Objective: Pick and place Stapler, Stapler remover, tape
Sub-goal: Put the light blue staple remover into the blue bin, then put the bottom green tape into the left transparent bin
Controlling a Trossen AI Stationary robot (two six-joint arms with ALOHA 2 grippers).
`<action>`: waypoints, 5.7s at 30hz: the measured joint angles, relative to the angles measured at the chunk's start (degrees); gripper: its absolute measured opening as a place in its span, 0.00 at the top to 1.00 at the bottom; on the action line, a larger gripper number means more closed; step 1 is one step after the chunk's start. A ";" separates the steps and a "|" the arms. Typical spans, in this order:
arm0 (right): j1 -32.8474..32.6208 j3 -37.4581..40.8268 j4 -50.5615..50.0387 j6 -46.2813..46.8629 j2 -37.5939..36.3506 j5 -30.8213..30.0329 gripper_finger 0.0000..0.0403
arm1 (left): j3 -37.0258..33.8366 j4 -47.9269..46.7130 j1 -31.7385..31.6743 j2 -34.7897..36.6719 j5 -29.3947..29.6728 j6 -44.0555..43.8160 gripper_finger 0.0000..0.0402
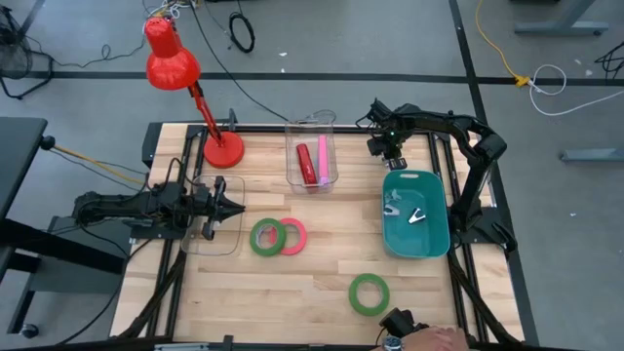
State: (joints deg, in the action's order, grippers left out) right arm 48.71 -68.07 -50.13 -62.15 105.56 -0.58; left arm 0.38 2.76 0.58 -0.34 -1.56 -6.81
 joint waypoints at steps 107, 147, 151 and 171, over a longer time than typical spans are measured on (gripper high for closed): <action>-18.25 -2.23 -39.83 40.72 -29.35 6.88 0.76 | 0.00 0.00 0.00 -0.01 0.00 -0.02 0.93; -38.54 -9.81 -6.49 48.06 -25.43 -0.04 0.63 | 0.00 0.00 -0.02 -0.02 0.00 0.00 0.93; -41.99 -9.81 -4.35 47.62 -25.44 -0.07 0.59 | 0.00 0.00 -0.02 0.00 -0.01 0.00 0.93; -63.25 -9.81 -4.50 46.97 -24.65 -0.46 0.32 | 0.00 0.00 -0.01 0.00 0.00 -0.02 0.93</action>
State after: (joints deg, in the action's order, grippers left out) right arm -14.55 -77.89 -54.63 -15.18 80.91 -1.04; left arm 0.38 2.76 0.57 -0.34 -1.56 -6.83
